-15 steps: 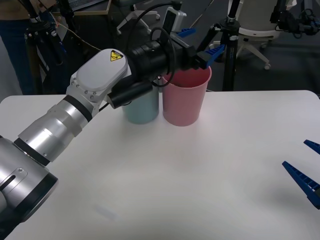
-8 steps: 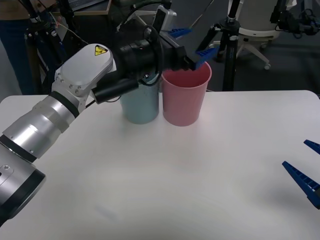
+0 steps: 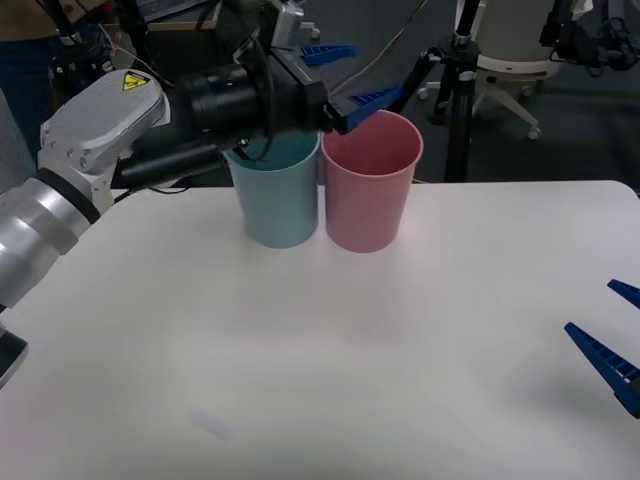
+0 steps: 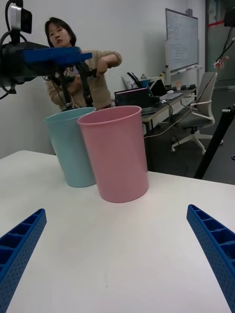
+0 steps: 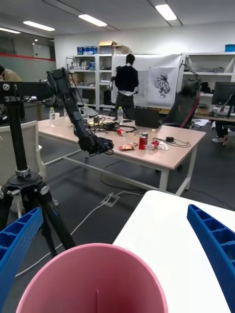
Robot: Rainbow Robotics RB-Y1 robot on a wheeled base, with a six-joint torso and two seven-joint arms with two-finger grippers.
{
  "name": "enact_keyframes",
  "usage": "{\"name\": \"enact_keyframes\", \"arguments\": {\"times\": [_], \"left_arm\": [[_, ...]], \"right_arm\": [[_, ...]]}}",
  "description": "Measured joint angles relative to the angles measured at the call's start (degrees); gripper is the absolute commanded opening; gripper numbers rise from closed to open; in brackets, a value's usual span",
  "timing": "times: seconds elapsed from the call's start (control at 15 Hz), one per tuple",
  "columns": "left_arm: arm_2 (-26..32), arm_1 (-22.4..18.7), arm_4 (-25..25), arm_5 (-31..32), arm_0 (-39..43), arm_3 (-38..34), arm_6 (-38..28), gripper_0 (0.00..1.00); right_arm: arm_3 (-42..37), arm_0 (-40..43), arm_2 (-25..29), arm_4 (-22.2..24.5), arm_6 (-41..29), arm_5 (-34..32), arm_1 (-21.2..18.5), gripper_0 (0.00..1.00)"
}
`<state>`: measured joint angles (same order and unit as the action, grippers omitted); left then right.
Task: Grasp the object on the table and drop it into the matching bin: aluminum can to the light blue bin, PET bottle to the pink bin.
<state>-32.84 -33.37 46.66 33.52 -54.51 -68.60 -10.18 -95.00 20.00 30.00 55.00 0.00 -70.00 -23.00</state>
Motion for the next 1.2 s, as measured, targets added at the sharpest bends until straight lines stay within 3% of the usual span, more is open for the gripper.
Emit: {"name": "enact_keyframes", "arguments": {"times": [0.53,0.73,0.93,1.2], "left_arm": [[-1.80,-15.14,-13.25,-0.29,8.86,-15.42,3.89,1.00],[-0.71,-21.14,-19.43,-0.29,14.40,-20.64,9.73,1.00],[4.49,-25.41,-21.15,-0.19,22.17,-26.66,11.40,1.00],[14.21,-27.43,-20.29,-0.06,34.61,-32.56,11.31,1.00]], "right_arm": [[0.00,0.00,0.00,0.00,0.00,0.00,0.00,1.00],[0.00,0.00,0.00,0.00,0.00,0.00,0.00,1.00],[0.00,0.00,0.00,0.00,0.00,0.00,0.00,1.00],[0.00,0.00,0.00,0.00,0.00,0.00,0.00,1.00]]}}
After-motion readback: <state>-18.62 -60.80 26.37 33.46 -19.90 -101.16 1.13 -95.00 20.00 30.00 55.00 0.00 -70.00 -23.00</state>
